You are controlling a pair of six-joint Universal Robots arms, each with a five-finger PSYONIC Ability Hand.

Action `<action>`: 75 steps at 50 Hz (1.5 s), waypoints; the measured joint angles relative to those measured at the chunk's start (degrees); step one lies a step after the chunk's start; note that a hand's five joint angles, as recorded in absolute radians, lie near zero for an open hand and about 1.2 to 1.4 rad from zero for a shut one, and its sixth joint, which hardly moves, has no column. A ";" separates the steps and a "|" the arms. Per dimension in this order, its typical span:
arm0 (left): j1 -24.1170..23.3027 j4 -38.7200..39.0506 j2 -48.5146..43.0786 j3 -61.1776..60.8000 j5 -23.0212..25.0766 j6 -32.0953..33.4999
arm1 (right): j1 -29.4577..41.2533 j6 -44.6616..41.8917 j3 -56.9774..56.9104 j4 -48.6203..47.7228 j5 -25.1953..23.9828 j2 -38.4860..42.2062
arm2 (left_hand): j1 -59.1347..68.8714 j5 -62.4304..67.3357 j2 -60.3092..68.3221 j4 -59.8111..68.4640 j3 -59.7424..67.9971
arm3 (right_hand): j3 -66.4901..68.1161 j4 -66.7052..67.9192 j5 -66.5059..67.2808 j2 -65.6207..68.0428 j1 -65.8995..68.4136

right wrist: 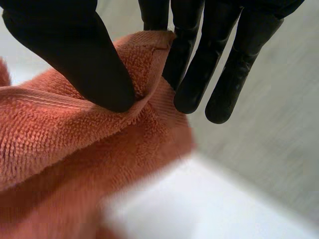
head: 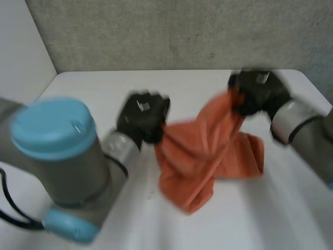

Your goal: Fold the laundry

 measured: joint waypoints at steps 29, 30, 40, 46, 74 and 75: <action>-1.74 -3.83 11.21 -26.17 3.88 -11.26 | -0.25 -2.63 5.63 4.56 -0.18 -6.17 | -8.36 -8.52 -12.49 -12.37 -12.03 | 0.36 0.02 0.93 0.02 0.00; -2.41 -4.76 11.27 -25.97 4.05 -11.88 | -0.27 -3.00 5.52 4.59 -0.13 -6.18 | -13.89 -13.17 -17.55 -16.91 -16.49 | 0.35 0.02 0.93 0.02 0.00; -2.92 -10.50 12.83 -17.11 7.02 -15.39 | -0.30 -5.31 6.49 4.09 0.66 -6.36 | -46.55 -46.56 -50.01 -49.93 -49.26 | 0.36 0.02 0.93 0.02 0.00; 3.17 -8.73 10.02 -10.17 7.72 -11.84 | -0.29 -5.20 9.17 3.45 0.37 -6.43 | -49.53 -50.89 -54.21 -54.22 -53.39 | 0.36 0.02 0.93 0.02 0.00; 8.31 -7.64 -19.17 10.78 32.67 12.45 | -0.57 -5.30 14.29 2.86 0.18 -8.08 | -26.19 -28.84 -31.63 -31.97 -31.25 | 0.36 0.02 0.93 0.02 0.00; 8.32 -7.63 -19.49 11.02 32.71 12.52 | -0.60 -5.32 14.13 2.87 0.20 -8.06 | -26.19 -28.84 -31.63 -31.97 -31.25 | 0.36 0.02 0.93 0.02 0.00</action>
